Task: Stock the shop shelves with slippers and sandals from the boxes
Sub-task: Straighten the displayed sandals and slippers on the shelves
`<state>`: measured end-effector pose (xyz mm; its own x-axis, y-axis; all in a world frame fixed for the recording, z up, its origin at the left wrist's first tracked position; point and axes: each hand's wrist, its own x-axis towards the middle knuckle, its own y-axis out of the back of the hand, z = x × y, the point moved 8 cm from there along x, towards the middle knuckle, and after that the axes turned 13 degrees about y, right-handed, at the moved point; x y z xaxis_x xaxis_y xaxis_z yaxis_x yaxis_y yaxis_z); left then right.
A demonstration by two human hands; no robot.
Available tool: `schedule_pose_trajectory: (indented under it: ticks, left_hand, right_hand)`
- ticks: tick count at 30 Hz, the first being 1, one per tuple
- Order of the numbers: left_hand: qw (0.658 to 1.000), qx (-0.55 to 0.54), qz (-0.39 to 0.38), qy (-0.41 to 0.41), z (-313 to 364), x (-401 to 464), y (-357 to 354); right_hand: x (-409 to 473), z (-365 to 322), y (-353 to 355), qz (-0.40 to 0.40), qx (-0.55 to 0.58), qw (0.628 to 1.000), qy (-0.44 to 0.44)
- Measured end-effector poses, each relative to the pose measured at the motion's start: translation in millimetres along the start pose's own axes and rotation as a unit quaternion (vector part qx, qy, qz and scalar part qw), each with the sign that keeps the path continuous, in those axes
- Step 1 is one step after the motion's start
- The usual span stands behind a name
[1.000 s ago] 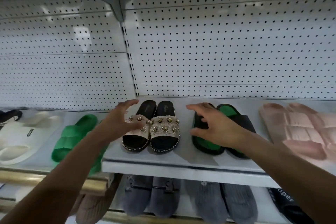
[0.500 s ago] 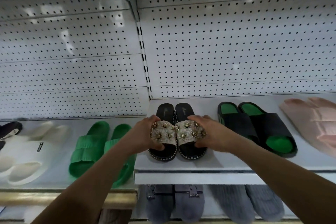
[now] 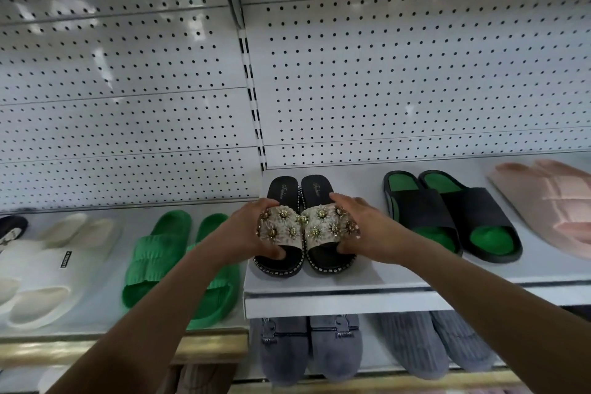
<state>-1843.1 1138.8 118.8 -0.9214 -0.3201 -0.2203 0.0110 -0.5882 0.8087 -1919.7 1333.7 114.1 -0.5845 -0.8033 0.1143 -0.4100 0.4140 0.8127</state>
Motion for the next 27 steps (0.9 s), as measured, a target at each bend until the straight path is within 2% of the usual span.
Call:
schedule_pose_trajectory:
  ticks: [2,5,8,10,12,14,17,22,27]
  left_hand:
    - [1.000,0.008,-0.004,-0.002,7,-4,0]
    - [0.997,-0.007,0.062,-0.039,40,-15,9]
    - [0.990,-0.027,0.093,-0.100,88,-23,0]
    - [0.987,-0.033,0.069,-0.140,123,-25,-19]
    - [0.986,-0.028,0.024,-0.162,157,-21,-45]
    - [0.986,-0.014,-0.022,-0.163,186,-10,-74]
    - [0.988,0.024,-0.060,-0.141,213,14,-108]
    - [0.990,0.071,-0.070,-0.098,222,43,-134]
    - [0.992,0.062,-0.046,-0.104,227,40,-132]
  right_hand:
    - [-5,0,2,-0.001,-0.015,1.000,0.005]
    - [-16,-6,12,-0.003,-0.074,0.997,0.037]
    - [-33,4,45,0.035,-0.102,0.993,0.044]
    - [-50,24,76,0.071,-0.121,0.990,0.030]
    - [-70,55,106,0.079,-0.153,0.985,-0.024]
    - [-88,87,125,0.057,-0.179,0.978,-0.086]
    - [-102,117,135,0.029,-0.176,0.976,-0.122]
    - [-109,140,134,0.006,-0.122,0.985,-0.124]
    - [-113,146,134,0.003,-0.086,0.992,-0.094]
